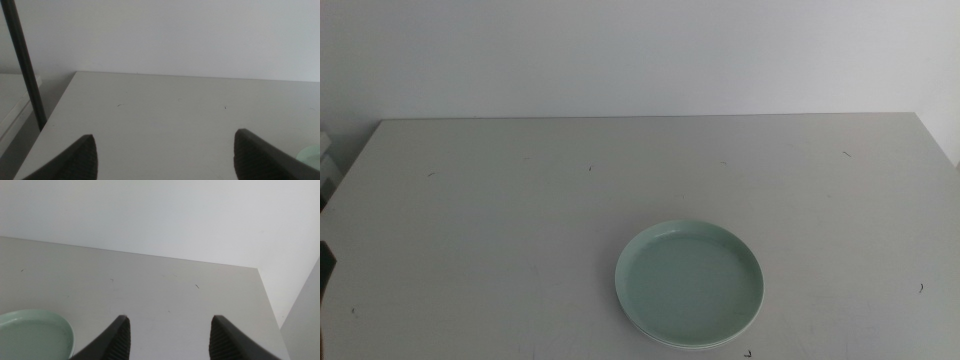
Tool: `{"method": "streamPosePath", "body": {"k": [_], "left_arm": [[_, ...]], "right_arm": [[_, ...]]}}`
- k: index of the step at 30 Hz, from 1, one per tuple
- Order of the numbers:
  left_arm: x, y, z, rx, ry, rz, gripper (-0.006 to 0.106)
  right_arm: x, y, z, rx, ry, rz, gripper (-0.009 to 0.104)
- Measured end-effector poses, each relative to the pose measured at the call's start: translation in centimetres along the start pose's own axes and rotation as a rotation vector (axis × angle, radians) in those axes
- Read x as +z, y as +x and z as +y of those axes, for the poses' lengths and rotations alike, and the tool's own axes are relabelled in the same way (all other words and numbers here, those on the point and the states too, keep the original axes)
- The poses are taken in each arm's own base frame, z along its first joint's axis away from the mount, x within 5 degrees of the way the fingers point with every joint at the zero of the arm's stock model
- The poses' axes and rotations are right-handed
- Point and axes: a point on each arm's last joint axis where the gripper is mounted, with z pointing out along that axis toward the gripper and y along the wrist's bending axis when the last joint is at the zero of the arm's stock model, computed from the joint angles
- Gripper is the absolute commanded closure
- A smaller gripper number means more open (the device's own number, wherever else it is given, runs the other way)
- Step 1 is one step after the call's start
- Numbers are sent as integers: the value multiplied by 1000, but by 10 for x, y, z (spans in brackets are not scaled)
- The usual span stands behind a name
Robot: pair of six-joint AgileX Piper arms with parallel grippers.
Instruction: Stack the three bowls on top of each other.
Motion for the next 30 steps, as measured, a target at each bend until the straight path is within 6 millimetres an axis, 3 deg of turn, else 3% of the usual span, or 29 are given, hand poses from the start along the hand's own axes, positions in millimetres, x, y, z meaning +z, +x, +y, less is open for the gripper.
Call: {"method": "streamPosePath", "body": {"k": [6, 11, 15, 19, 30], "left_arm": [[3, 28, 4, -4, -9, 18, -5], [3, 69, 9, -5, -17, -15, -5], [5, 94, 12, -6, -21, -11, -5], [7, 100, 13, -7, -22, 3, -5], [7, 100, 13, -7, -23, 0, -5]], "right_arm": [[1, 11, -1, -9, 19, -33, 54], [-5, 47, -4, 14, 79, -112, 54], [-5, 88, -4, 19, 116, -96, 54], [-5, 114, -3, 22, 126, -82, 54], [-10, 118, -2, 9, 128, -105, 54]]}}
